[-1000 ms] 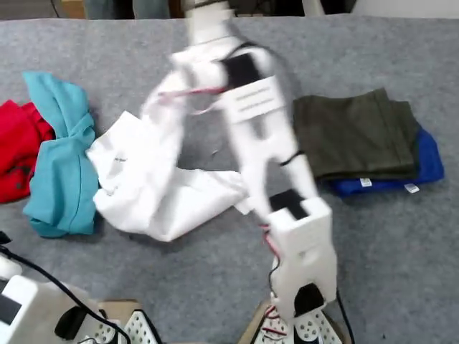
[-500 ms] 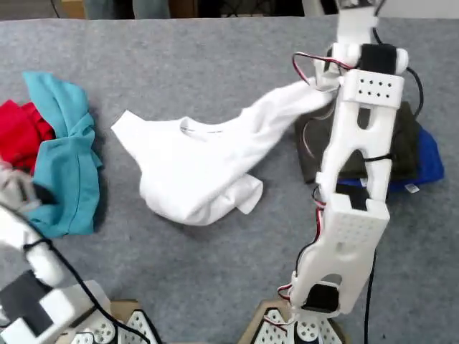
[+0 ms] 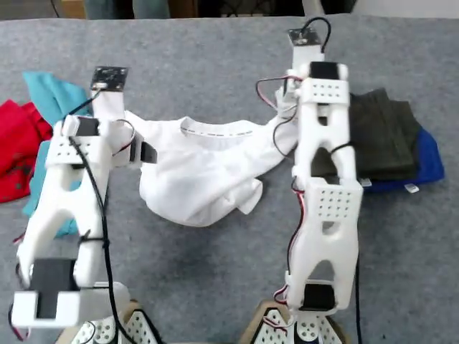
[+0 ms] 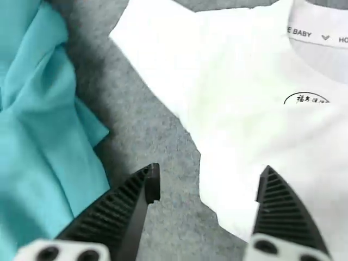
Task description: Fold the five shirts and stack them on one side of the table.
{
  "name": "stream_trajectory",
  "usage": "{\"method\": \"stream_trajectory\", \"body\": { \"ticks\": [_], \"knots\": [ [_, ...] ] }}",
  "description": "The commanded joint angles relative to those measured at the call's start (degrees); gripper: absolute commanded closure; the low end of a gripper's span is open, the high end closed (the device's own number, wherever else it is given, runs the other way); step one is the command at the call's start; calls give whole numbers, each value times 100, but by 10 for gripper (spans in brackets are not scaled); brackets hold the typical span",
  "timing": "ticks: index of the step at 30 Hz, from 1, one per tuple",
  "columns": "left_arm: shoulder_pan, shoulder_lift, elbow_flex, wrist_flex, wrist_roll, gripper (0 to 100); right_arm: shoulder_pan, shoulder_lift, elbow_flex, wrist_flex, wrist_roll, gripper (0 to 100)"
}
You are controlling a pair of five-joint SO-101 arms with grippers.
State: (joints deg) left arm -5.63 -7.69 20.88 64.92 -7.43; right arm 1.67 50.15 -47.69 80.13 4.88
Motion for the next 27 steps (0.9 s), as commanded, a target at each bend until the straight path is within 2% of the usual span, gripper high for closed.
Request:
{"method": "stream_trajectory", "body": {
  "ticks": [1, 8, 16, 20, 27],
  "knots": [
    [84, 475, -892, 9, -475, 769, -158, 66, -48, -325, -229, 984],
    [286, 2066, -3178, 1064, -404, 787, -281, 321, -22, -677, -211, 984],
    [620, 3807, -5262, 2673, 1723, 783, -176, 629, -453, -712, -185, 984],
    [813, 4378, -6413, 3552, 2497, 783, -149, 699, -541, -703, -185, 984],
    [752, 4730, -6747, 3587, 3912, 783, -149, 699, -532, -703, -185, 984]
  ]
}}
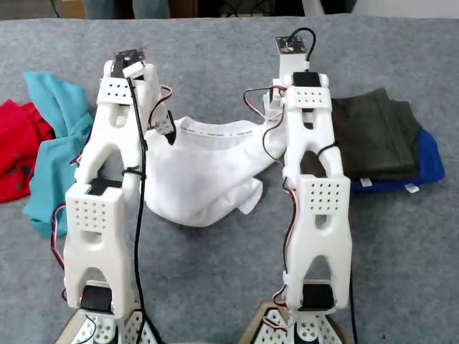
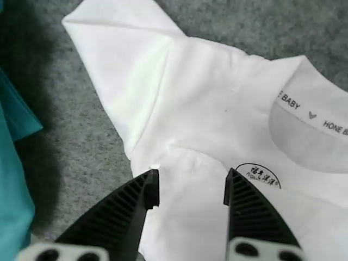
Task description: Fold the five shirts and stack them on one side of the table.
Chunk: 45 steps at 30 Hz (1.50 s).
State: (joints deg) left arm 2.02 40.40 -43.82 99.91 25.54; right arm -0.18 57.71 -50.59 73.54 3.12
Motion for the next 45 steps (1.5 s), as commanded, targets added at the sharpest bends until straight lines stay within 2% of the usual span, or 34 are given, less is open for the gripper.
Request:
{"method": "stream_trajectory", "body": {
  "ticks": [1, 6, 13, 19, 30, 39, 45],
  "knots": [
    [-40, -79, -242, 88, 905, 783, 35, -57, -233, -44, -9, 984],
    [-215, -88, -277, 88, 1916, 782, 26, -57, -224, -44, -9, 984],
    [-215, -79, -233, 88, 2567, 782, 9, -57, -215, -44, 0, 984],
    [-198, -35, -233, 53, 2585, 782, 9, -57, -207, -53, 0, 984],
    [-215, 818, -286, 70, 2549, 786, 9, -48, -198, -62, 0, 984],
    [-48, 501, -233, 79, 2347, 791, 9, -48, -198, -70, 0, 984],
    [330, 316, -154, 88, 1881, 900, 9, -48, -198, -70, 0, 984]
  ]
}}
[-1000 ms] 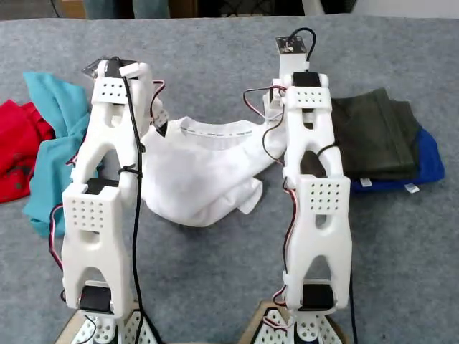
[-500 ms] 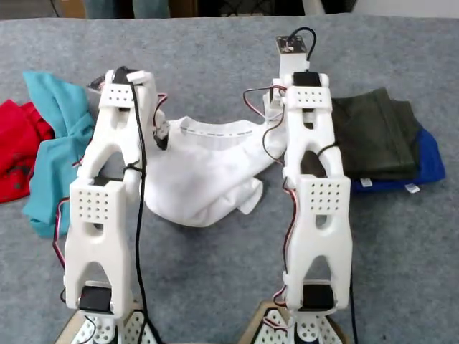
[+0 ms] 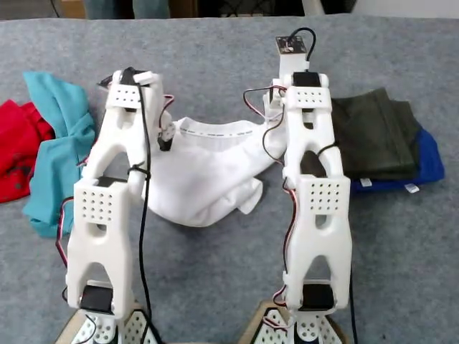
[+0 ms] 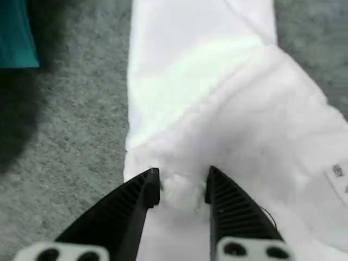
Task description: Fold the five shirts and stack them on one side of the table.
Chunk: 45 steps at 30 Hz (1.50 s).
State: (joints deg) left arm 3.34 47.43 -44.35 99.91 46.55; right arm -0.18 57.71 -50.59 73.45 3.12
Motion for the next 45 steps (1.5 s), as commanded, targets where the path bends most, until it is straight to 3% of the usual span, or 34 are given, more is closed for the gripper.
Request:
{"method": "stream_trajectory", "body": {
  "ticks": [1, 7, 10, 17, 24, 27, 31, 34, 39, 45],
  "knots": [
    [251, -387, -57, 88, -246, 902, 9, -48, -198, -62, 0, 984],
    [338, -387, 75, 88, -255, 910, 9, -48, -198, -62, 0, 984],
    [303, -396, -4, 88, -492, 978, 9, -48, -198, -62, 0, 984],
    [295, -985, -48, 88, -879, 972, 0, -48, -207, -62, 0, 984],
    [312, -2980, -92, 88, -2224, 972, -9, -505, -980, 686, -35, 984],
    [365, -3912, 31, 88, -3253, 972, -18, -840, -1895, 1178, -53, 984],
    [286, -5248, 365, 88, -3754, 972, -18, -1349, -3538, 1943, -53, 984],
    [-48, -6084, 453, 79, -3833, 972, -97, -1675, -4620, 2171, -53, 984],
    [-743, -7059, 295, 35, -3815, 972, -343, -2958, -4435, 1916, -343, 984],
    [-1516, -7481, -479, 35, -3851, 972, -695, -4295, -4453, 695, -1073, 985]
  ]
}}
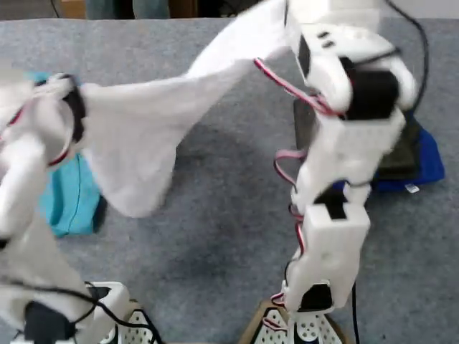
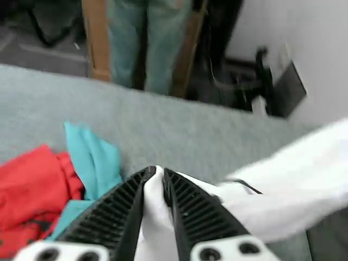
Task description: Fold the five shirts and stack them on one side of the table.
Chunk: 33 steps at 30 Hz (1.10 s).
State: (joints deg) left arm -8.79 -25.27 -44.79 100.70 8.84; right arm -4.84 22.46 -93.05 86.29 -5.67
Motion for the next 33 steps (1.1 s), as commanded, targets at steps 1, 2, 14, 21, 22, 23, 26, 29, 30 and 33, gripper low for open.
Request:
{"method": "stream_trajectory", "body": {
  "ticks": [1, 2, 14, 21, 22, 23, 26, 29, 30, 33],
  "knots": [
    [-391, -237, -497, -44, -79, 972, -360, -954, -198, -774, -176, 985],
    [-470, -264, -549, -9, -79, 972, -492, -1130, -180, -914, -176, 985],
    [-558, -2084, 1684, 9, -229, 972, -1442, -2563, -171, -176, 299, 985],
    [-558, -3464, 4365, -132, -360, 972, -1442, -2747, -163, 818, 308, 985],
    [-558, -3560, 4796, -290, -352, 972, -1433, -2712, -136, 976, 308, 985],
    [-558, -3648, 5226, -527, -334, 972, -1415, -2633, -40, 1081, 308, 985],
    [-558, -3745, 6457, -1574, -316, 972, -1336, -2237, 365, 1196, 316, 985],
    [-558, -3736, 7424, -3015, -316, 972, -993, -1587, 840, 862, 325, 985],
    [-558, -3736, 7626, -3516, -316, 972, -879, -1349, 980, 633, 325, 985],
    [-558, -3710, 8110, -5169, -308, 972, -510, -514, 1253, -229, 325, 985]
  ]
}}
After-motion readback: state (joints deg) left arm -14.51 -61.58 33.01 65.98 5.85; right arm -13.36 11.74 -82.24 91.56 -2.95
